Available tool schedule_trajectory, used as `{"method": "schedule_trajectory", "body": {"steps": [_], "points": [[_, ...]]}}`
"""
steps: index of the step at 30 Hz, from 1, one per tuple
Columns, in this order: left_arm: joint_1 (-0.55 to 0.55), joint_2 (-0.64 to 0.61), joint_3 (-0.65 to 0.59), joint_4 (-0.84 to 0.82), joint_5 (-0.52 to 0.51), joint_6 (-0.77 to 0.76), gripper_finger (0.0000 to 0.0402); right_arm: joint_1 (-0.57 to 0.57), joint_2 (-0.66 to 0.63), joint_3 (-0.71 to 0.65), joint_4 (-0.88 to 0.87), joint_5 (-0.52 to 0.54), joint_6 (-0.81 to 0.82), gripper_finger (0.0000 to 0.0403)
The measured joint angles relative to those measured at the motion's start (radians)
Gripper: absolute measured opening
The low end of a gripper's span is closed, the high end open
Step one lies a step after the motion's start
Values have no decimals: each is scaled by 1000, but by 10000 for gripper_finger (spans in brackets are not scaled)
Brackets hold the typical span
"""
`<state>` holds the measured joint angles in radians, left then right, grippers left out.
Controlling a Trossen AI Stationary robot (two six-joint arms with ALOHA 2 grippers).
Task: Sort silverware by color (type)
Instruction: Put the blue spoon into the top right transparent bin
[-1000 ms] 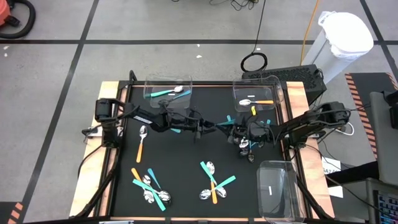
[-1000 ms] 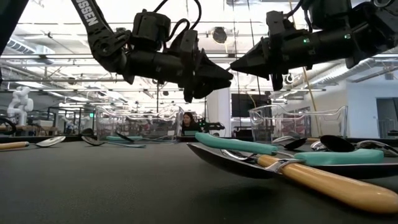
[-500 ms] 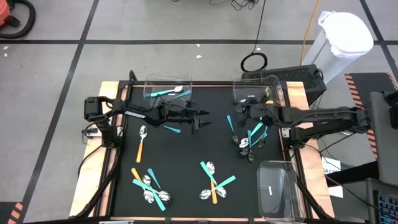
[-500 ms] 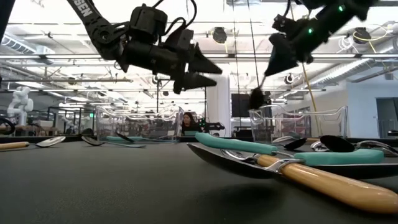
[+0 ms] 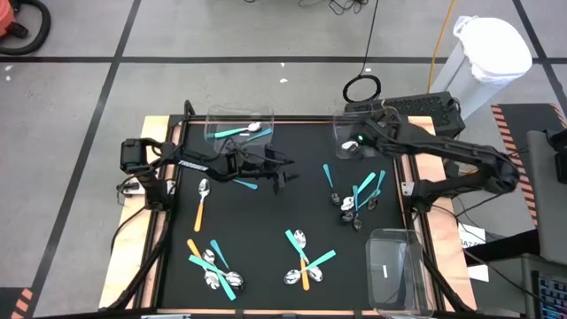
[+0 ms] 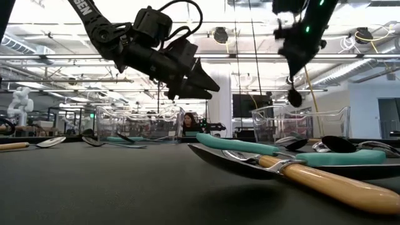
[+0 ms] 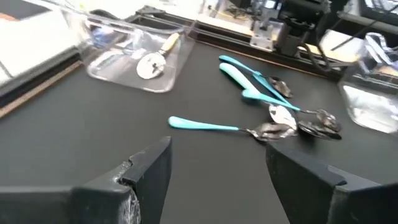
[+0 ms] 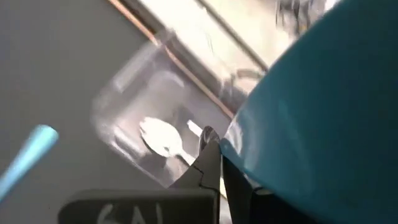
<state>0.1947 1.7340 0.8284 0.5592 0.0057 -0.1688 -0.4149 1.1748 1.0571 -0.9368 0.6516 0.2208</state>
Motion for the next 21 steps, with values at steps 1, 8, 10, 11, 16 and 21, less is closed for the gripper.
{"method": "schedule_trajectory", "body": {"steps": [1, 8, 10, 11, 16, 21], "points": [[0, 0, 0, 0, -14, 0, 258, -24, 21, 0, -7, 1, -6, 0], [1, 0, 0, -7, -50, 1, 258, -160, 162, 0, -16, 29, -43, 28], [0, 0, 0, -26, -73, 12, 258, -181, 187, -1, -18, 27, -60, 51], [0, 0, 0, -39, -89, 22, 258, -189, 196, -1, -18, 28, -72, 63], [1, 0, 0, -88, -151, 29, 258, -202, 208, -1, -17, 25, -93, 131], [-1, 0, 0, -99, -164, 28, 258, -174, 185, -1, -15, -5, -43, 173]]}}
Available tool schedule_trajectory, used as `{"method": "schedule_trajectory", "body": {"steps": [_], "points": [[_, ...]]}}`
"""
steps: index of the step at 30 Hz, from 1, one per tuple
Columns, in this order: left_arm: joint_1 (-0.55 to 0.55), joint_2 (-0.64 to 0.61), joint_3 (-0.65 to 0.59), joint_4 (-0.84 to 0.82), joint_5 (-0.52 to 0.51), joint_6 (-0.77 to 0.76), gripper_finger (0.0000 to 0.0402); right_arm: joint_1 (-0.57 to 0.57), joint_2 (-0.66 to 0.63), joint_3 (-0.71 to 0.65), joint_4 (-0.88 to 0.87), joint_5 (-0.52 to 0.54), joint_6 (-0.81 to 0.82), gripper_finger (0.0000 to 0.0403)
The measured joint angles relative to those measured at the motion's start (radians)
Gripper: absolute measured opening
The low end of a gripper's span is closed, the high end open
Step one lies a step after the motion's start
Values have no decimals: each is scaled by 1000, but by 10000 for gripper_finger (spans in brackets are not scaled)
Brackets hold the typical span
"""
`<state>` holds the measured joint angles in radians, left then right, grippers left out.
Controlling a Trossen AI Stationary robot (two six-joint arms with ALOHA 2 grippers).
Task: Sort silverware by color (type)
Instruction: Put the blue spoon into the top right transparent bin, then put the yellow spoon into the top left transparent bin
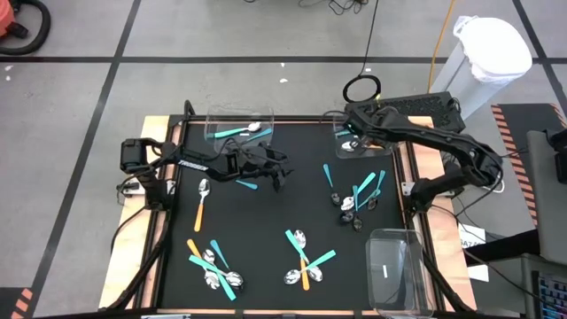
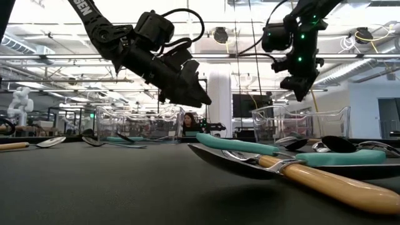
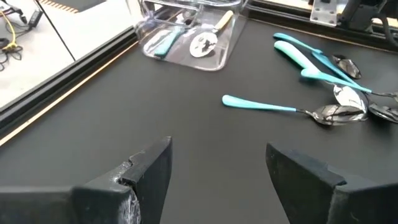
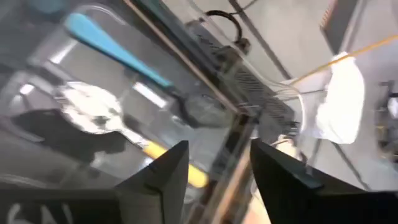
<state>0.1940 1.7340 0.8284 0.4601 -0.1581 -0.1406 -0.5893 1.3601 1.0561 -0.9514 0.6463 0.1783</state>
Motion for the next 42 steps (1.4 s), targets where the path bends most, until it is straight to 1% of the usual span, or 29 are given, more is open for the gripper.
{"method": "schedule_trajectory", "body": {"steps": [3, 5, 8, 10, 12, 16, 18, 21, 24, 28, 30, 32, 36, 40, 42], "points": [[-1, 0, 0, -11, 0, 0, 258, 42, -28, -1, 23, -103, 45, 178], [-4, 0, 0, -34, 0, 11, 258, 82, -62, -14, 95, -169, 60, 177], [-8, -1, 0, -116, -18, 15, 257, 151, -131, -58, 272, -272, 75, 172], [-15, -7, 0, -185, -45, -17, 257, 199, -174, -104, 399, -337, 99, 168], [-27, -22, 0, -254, -76, -60, 257, 251, -204, -160, 539, -381, 122, 165], [-72, -84, 0, -432, -177, -157, 257, 345, -215, -292, 835, -389, 151, 164], [-103, -126, 0, -547, -235, -218, 257, 382, -198, -355, 997, -390, 169, 164], [-157, -202, 0, -766, -277, -350, 257, 431, -155, -426, 1215, -390, 177, 164], [-221, -257, 2, -1005, -292, -526, 257, 472, -102, -460, 1352, -390, 177, 164], [-304, -284, 2, -1291, -314, -763, 257, 516, -34, -463, 1448, -390, 158, 164], [-336, -285, 0, -1403, -312, -852, 257, 534, -8, -463, 1469, -390, 146, 164], [-354, -285, -5, -1480, -290, -912, 257, 547, 17, -463, 1497, -390, 144, 164], [-358, -289, -71, -1488, -175, -933, 257, 562, 36, -463, 1501, -390, 143, 164], [-350, -292, -158, -1490, -59, -1015, 257, 571, 37, -463, 1494, -390, 142, 164], [-351, -302, -191, -1479, -27, -1063, 257, 572, 37, -463, 1495, -390, 139, 164]]}}
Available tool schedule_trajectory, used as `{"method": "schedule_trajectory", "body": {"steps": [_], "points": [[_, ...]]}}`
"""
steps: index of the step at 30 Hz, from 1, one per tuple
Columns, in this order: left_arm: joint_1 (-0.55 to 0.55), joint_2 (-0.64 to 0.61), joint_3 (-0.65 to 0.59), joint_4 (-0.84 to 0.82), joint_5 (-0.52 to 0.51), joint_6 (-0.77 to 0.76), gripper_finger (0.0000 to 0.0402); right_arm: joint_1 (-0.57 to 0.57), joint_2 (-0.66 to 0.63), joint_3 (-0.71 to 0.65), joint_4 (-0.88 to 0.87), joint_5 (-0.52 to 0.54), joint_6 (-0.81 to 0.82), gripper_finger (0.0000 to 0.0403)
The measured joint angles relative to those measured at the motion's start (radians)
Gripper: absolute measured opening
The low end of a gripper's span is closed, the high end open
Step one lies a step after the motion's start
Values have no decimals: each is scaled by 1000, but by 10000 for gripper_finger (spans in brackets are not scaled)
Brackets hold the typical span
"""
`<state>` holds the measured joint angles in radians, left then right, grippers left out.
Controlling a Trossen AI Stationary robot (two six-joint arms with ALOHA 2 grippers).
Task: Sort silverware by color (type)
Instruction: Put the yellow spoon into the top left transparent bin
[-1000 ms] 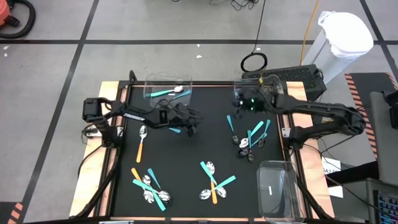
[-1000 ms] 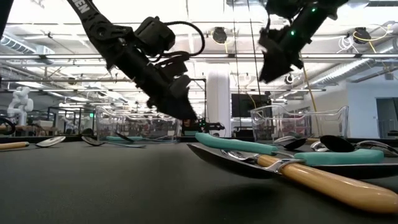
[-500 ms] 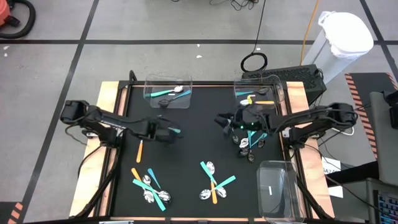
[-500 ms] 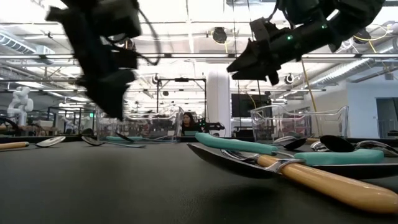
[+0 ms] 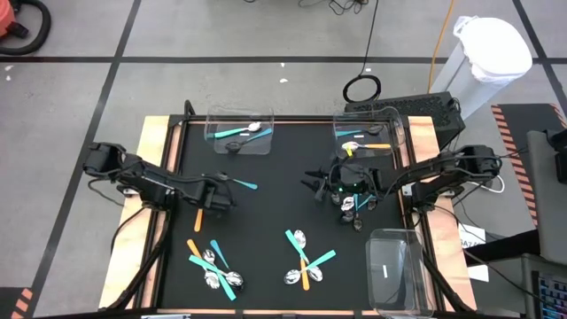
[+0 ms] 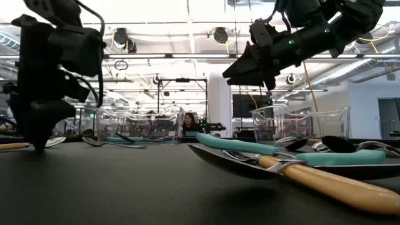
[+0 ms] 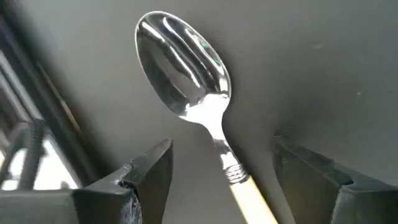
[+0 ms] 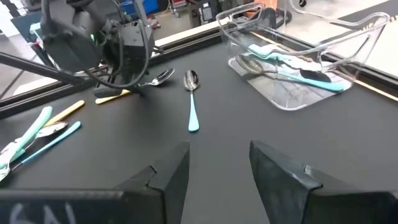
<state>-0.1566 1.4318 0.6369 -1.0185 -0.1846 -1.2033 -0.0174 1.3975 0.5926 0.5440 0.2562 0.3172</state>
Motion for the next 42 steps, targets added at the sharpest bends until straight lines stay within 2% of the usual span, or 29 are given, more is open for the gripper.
{"method": "schedule_trajectory", "body": {"steps": [6, 10, 18, 22, 29, 32, 36, 39, 42], "points": [[0, -19, -38, 55, 20, -25, 255, 0, 0, 0, 6, 0, 2, 164], [1, -30, -42, 86, 27, 24, 225, 0, 0, 0, 4, 0, 4, 164], [0, -53, -43, 105, 49, 61, 77, 1, 0, 1, -2, -26, 8, 164], [-1, -72, -44, 103, 24, 67, 13, 2, 0, 1, -8, -26, 7, 164], [-9, -140, -25, 163, -83, 96, 11, 2, 0, 1, -31, -26, 5, 164], [-10, -175, -18, 282, -158, 157, 2, 10, 0, 1, -40, -47, 36, 164], [-5, -197, -16, 529, -262, 284, 1, 15, 0, 1, -25, -155, 72, 164], [7, -197, -16, 676, -272, 376, 0, 25, 0, 1, -27, -156, 89, 164], [12, -197, -15, 720, -256, 420, 0, 35, 0, 1, -33, -155, 90, 164]]}}
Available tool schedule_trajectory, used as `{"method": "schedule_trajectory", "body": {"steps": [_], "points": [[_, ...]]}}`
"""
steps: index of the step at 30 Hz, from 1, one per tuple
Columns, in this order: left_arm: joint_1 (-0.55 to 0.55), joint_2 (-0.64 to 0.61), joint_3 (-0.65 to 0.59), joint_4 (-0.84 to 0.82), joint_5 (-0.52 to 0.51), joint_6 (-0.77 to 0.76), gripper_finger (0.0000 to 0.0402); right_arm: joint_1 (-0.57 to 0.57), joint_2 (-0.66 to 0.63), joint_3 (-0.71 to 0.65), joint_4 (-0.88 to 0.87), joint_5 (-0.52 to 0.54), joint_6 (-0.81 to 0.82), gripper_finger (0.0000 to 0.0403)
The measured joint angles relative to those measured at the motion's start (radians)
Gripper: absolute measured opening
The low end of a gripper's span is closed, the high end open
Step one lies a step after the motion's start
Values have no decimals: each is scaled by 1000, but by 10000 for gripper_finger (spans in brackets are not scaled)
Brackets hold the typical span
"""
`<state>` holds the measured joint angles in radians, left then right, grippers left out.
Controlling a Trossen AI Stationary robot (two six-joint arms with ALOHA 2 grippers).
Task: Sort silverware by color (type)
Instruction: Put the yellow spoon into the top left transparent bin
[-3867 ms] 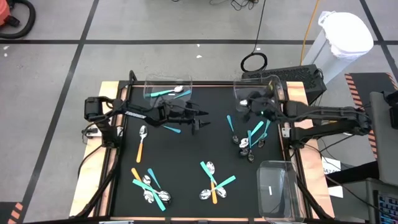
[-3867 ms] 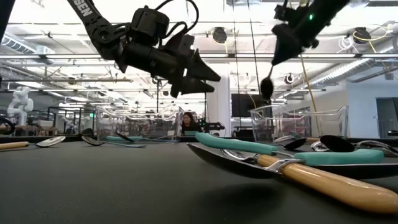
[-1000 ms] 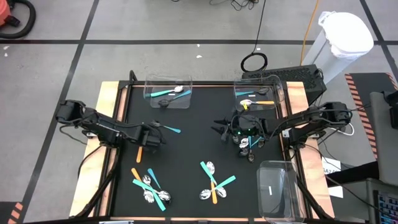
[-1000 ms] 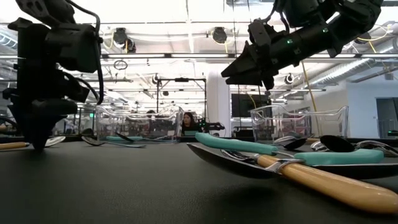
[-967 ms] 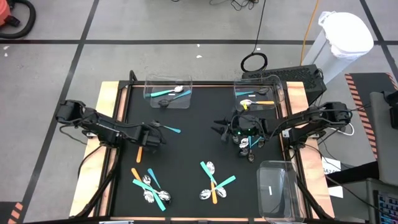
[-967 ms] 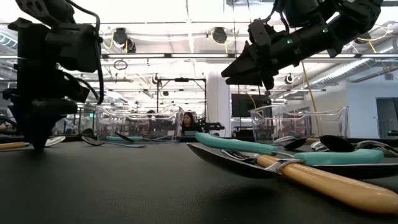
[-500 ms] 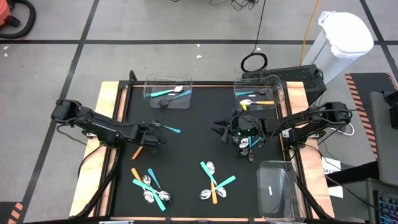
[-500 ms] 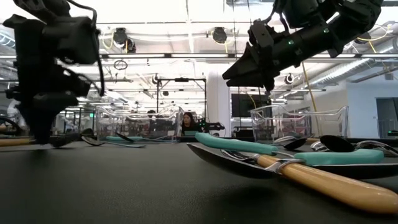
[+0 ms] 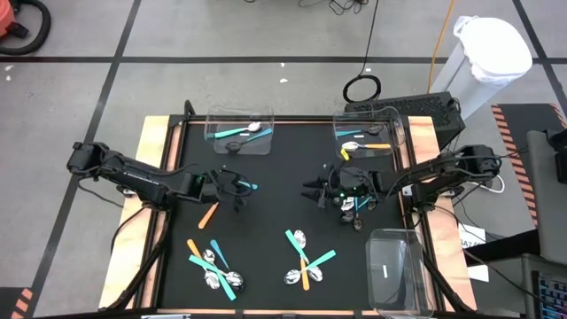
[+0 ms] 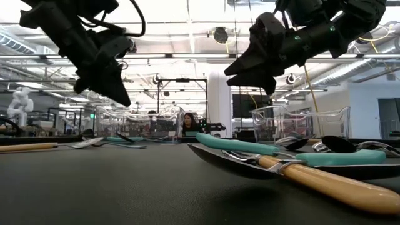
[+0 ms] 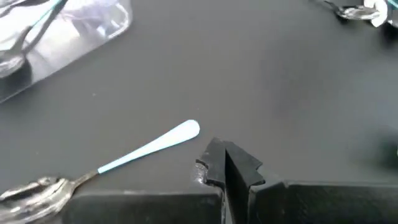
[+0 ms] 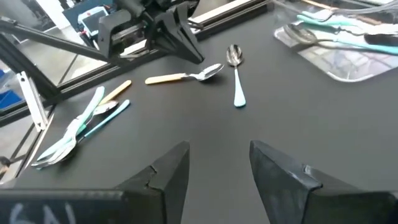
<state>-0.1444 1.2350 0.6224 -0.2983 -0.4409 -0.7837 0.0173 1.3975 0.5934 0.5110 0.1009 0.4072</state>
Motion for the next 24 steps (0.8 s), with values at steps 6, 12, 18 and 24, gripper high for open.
{"method": "schedule_trajectory", "body": {"steps": [6, 12, 18, 24], "points": [[-5, 0, 0, -131, 99, -94, 3, 13, 0, 0, -18, 2, 0, 164], [-45, 1, -2, -345, 107, -216, 53, 24, 0, 0, -20, 5, 0, 164], [-71, 3, -56, -361, 134, -315, 133, 25, 0, 0, -26, 6, 0, 164], [-73, 3, -136, -352, 181, -390, 169, 25, 0, 0, -29, 6, 5, 164]]}}
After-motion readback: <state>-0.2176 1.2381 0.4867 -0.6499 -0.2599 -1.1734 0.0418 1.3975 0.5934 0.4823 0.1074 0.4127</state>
